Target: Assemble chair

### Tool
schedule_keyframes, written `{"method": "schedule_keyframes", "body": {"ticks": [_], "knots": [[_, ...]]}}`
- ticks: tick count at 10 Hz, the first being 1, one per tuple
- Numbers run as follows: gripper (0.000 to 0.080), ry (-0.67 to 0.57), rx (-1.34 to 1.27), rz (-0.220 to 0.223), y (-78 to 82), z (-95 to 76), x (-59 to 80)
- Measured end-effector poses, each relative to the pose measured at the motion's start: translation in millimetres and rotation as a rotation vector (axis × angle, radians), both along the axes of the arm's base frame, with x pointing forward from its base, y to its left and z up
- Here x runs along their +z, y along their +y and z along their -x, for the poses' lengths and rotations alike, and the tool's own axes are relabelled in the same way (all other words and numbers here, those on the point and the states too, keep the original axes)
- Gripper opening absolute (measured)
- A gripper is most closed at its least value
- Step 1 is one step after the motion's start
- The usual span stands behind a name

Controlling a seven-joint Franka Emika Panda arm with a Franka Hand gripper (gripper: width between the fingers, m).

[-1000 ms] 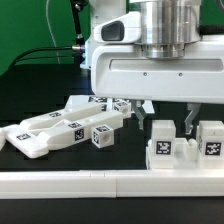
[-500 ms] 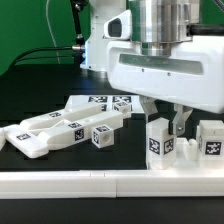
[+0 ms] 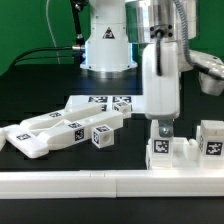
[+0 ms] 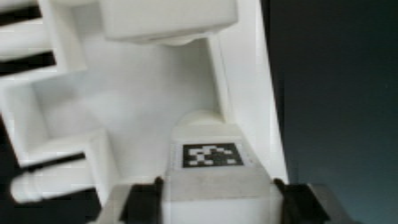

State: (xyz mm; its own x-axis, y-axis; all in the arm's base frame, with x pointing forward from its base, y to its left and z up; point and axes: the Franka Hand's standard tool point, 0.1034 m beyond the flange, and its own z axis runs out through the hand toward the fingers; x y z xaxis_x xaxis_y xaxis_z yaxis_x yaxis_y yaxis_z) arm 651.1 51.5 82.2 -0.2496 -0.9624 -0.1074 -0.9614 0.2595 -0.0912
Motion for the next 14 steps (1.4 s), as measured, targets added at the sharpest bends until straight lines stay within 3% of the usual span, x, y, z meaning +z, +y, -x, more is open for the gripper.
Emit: {"method": "schedule_keyframes", "body": {"ticks": [1,2,3,4,5,7,8,9,10,11,12,13,14], "knots": [[0.0379,-0.001,0.075,0.009,0.2,0.7,-0.3],[0.0558,0.034,0.222,0.015,2.6,7.0,-2.4],[0.0558,0.026,0.348,0.025,0.8,6.7,-2.6],[0.0632,0.004,0.598,0.053,-2.7,6.4,-3.2],[0.0645,-0.02,0.789,0.073,-6.9,5.3,-4.9],[0.0648,-0.026,0.888,0.084,-7.2,5.5,-5.5],[0.0649,-0.032,0.997,0.1,-7.0,5.4,-5.4],[0.0649,-0.038,1.205,0.166,-4.7,2.1,-4.1],[0.0649,-0.06,1.354,0.203,-4.1,-1.4,-4.8],[0.0649,-0.072,1.362,0.217,-3.0,-2.1,-7.2],[0.0527,-0.07,1.311,0.212,-3.2,-2.4,-6.7],[0.0527,-0.07,1.312,0.213,-3.7,-2.5,-6.7],[0.0387,-0.069,1.254,0.205,-3.3,-2.4,-6.8]]}}
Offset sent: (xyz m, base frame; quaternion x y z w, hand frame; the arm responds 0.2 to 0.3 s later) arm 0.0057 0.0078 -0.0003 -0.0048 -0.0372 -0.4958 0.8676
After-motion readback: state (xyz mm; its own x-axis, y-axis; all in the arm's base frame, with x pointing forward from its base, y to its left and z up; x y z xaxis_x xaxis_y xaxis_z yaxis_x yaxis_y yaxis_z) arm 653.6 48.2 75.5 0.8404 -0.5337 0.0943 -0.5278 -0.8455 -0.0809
